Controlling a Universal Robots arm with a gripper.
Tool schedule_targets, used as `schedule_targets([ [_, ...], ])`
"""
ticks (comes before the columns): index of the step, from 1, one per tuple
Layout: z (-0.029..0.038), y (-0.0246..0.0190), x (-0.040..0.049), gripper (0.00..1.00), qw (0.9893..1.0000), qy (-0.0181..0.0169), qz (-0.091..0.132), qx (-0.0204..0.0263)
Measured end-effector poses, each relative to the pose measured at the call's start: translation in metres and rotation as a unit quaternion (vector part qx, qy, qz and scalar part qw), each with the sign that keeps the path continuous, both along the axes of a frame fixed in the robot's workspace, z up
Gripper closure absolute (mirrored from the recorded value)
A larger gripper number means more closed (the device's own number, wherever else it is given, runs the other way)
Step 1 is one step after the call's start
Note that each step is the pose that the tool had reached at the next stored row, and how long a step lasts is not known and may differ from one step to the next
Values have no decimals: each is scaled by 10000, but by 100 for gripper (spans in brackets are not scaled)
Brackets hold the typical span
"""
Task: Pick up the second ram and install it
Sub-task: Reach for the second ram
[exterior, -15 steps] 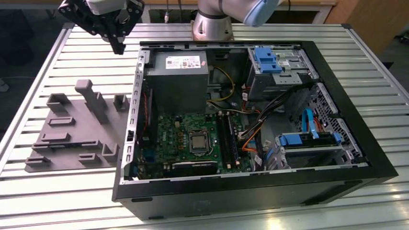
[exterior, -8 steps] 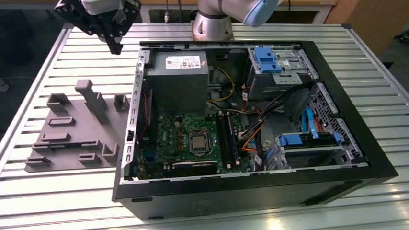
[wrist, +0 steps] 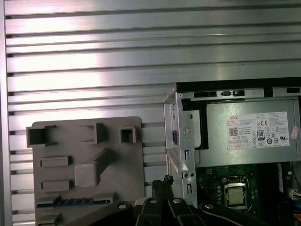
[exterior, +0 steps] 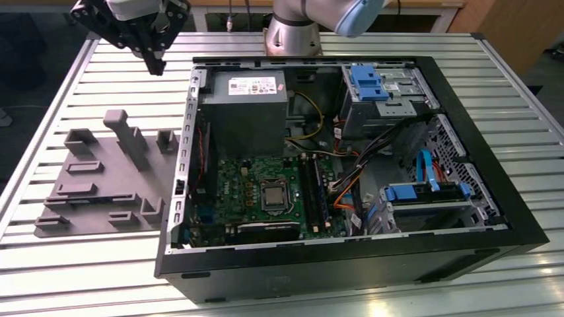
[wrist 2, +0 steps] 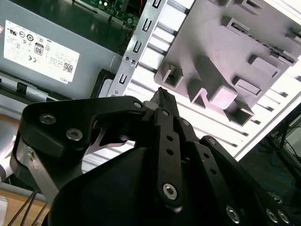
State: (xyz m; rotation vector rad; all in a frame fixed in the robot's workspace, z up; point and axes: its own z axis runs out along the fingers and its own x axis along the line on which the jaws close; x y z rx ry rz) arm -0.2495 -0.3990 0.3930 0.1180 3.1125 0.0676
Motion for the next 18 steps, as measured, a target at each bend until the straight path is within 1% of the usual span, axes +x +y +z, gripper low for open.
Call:
schedule_targets([
  [18,0,0,-115,89,10000,0,0,0],
])
